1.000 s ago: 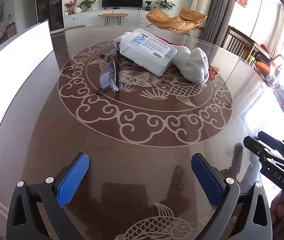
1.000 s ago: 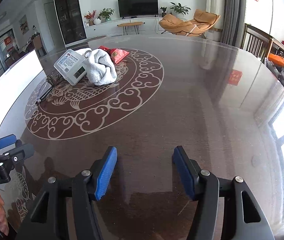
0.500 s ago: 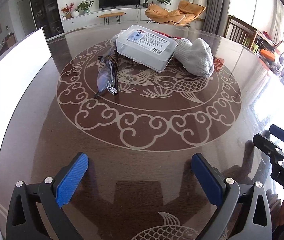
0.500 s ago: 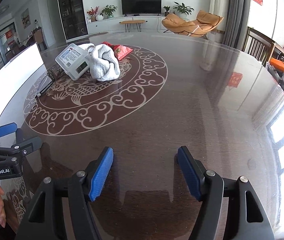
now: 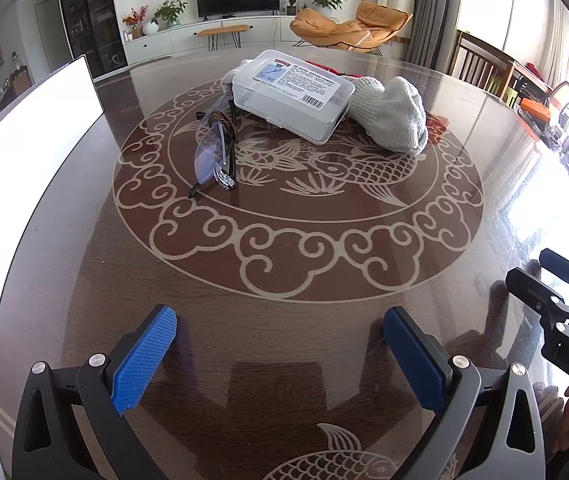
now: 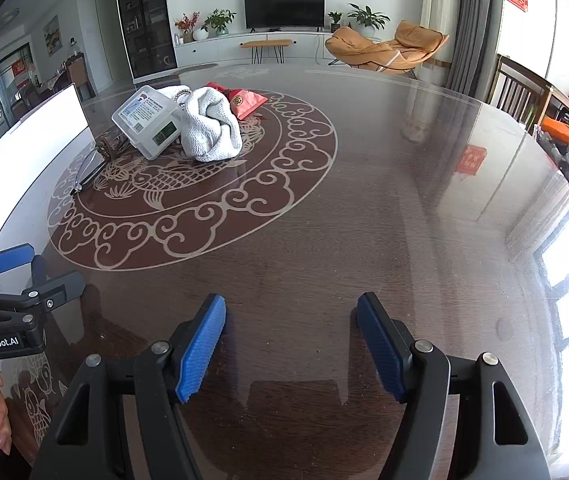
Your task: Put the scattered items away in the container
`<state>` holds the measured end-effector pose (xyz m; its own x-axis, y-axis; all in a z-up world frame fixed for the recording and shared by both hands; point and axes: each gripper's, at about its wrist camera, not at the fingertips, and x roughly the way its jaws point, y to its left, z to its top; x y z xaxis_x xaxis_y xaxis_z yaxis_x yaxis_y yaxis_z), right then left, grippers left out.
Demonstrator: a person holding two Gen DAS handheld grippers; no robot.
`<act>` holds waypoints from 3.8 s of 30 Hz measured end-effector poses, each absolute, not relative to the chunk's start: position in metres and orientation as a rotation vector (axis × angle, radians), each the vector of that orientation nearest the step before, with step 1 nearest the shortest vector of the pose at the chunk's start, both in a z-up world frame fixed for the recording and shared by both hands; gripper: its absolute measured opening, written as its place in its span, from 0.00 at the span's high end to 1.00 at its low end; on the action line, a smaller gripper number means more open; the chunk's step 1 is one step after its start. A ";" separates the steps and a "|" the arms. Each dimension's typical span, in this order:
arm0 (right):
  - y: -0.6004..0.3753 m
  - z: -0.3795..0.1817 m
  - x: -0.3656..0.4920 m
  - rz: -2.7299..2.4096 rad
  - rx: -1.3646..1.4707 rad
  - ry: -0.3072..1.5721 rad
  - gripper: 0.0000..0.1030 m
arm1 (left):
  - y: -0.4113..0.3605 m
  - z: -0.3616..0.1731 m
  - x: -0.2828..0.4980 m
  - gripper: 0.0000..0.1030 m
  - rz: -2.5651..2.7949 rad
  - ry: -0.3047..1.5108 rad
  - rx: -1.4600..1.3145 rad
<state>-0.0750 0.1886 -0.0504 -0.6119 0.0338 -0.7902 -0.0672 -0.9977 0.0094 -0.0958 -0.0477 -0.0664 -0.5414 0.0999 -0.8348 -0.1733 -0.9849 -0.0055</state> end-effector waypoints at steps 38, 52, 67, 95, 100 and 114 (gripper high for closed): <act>0.188 -0.050 -0.075 2.770 -1.357 0.059 0.32 | -0.048 -0.067 -0.096 0.00 2.629 0.116 -1.415; 0.188 -0.050 -0.074 2.773 -1.357 0.055 0.32 | -0.048 -0.067 -0.097 0.00 2.630 0.117 -1.415; 0.188 -0.051 -0.074 2.774 -1.356 0.054 0.32 | -0.048 -0.068 -0.097 0.00 2.630 0.116 -1.414; 0.189 -0.051 -0.074 2.774 -1.356 0.055 0.32 | -0.048 -0.068 -0.096 0.00 2.630 0.116 -1.415; 0.189 -0.051 -0.074 2.774 -1.356 0.055 0.32 | -0.048 -0.068 -0.096 0.00 2.630 0.116 -1.415; 0.188 -0.050 -0.074 2.775 -1.356 0.052 0.32 | -0.075 -0.058 -0.099 0.00 2.542 -0.064 -1.398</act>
